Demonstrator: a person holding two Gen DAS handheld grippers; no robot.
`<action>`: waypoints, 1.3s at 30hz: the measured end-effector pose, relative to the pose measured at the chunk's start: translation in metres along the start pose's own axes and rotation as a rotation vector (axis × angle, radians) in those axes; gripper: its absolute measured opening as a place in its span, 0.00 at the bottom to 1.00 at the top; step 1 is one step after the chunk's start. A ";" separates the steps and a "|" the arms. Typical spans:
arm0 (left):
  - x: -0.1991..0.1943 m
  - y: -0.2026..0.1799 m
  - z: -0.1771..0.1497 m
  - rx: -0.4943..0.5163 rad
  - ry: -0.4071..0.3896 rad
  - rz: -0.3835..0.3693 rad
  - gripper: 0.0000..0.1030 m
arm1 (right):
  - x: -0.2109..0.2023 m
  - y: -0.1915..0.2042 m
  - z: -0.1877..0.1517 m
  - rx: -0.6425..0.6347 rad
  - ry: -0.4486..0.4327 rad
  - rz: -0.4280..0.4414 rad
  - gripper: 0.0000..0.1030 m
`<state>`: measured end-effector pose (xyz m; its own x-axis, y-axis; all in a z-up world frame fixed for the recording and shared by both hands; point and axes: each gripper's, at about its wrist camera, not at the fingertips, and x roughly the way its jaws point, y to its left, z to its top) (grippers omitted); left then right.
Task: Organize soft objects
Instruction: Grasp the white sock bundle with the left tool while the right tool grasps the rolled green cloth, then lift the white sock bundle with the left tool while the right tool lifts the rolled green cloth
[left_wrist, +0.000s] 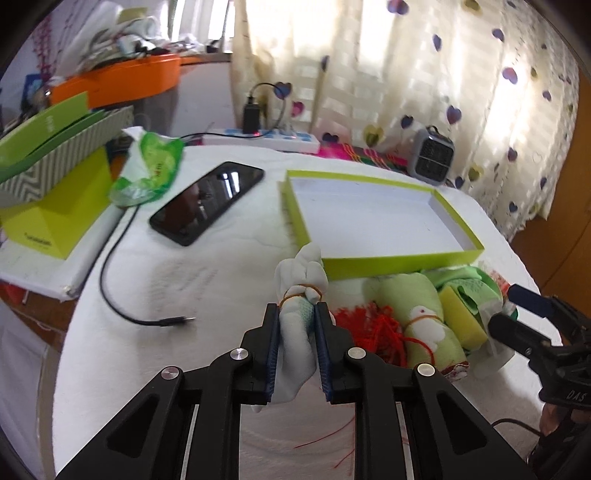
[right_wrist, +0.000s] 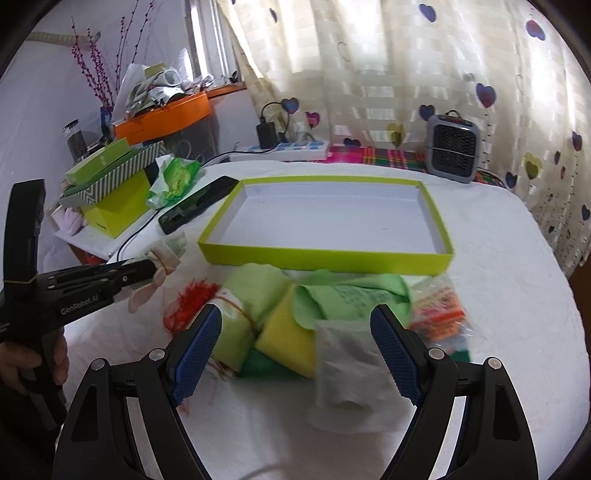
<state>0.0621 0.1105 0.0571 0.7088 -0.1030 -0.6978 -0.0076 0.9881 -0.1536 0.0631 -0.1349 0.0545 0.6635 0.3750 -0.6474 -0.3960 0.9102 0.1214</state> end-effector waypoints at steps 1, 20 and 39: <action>-0.001 0.003 -0.001 -0.007 -0.001 0.003 0.17 | 0.002 0.004 0.001 -0.007 0.005 0.008 0.80; 0.006 0.019 -0.014 -0.033 0.033 -0.018 0.17 | 0.044 0.033 0.001 -0.001 0.141 0.069 0.46; 0.008 0.018 -0.016 -0.031 0.039 -0.019 0.17 | 0.058 0.039 -0.005 -0.018 0.177 0.080 0.42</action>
<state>0.0565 0.1256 0.0373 0.6810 -0.1270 -0.7212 -0.0162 0.9820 -0.1882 0.0827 -0.0790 0.0179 0.5080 0.4081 -0.7585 -0.4553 0.8748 0.1657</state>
